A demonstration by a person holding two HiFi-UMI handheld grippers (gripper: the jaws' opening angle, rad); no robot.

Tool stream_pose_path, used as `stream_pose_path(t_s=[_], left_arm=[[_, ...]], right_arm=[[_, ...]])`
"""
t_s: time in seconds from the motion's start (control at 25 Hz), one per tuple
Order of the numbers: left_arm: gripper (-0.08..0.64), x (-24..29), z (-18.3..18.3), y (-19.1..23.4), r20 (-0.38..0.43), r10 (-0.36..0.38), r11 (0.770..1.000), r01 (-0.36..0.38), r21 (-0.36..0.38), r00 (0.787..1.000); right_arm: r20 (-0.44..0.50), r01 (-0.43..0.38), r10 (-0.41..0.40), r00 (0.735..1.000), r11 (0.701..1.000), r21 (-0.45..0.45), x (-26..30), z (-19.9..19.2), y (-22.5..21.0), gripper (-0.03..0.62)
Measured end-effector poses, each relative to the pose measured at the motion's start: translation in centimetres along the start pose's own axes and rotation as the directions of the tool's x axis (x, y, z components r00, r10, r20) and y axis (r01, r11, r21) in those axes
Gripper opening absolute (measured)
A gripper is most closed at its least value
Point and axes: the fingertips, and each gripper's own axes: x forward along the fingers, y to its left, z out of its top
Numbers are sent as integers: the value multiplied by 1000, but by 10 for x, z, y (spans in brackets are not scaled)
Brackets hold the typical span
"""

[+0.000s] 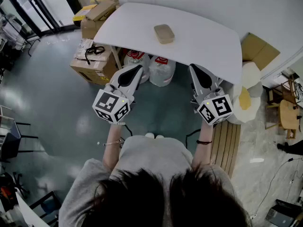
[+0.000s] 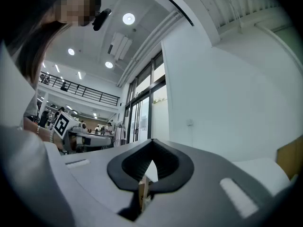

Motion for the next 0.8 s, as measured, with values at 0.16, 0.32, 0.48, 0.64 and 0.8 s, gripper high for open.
stream_pose_path(t_s=[0.16, 0.32, 0.48, 0.64, 0.8], left_arm=[[-9, 0, -2, 2, 0, -2, 1000, 2, -3, 1000], [-9, -1, -3, 5, -3, -2, 1000, 1, -7, 1000], [-9, 1, -6, 6, -7, 7, 1000, -7, -17, 1000], [-9, 5, -9, 8, -11, 23, 999, -23, -28, 1000], [-9, 9, -14, 6, -19, 31, 999, -32, -33, 999]], right_arm=[[-4, 0, 0, 1000, 1000, -1, 2, -2, 1, 12], [4, 12, -12, 1000, 1000, 12, 2, -3, 0, 12], [3, 29, -29, 1000, 999, 42, 1, -6, -8, 12], [13, 38, -38, 999, 997, 60, 0, -8, -17, 12], [7, 43, -43, 999, 997, 71, -4, -14, -26, 13]])
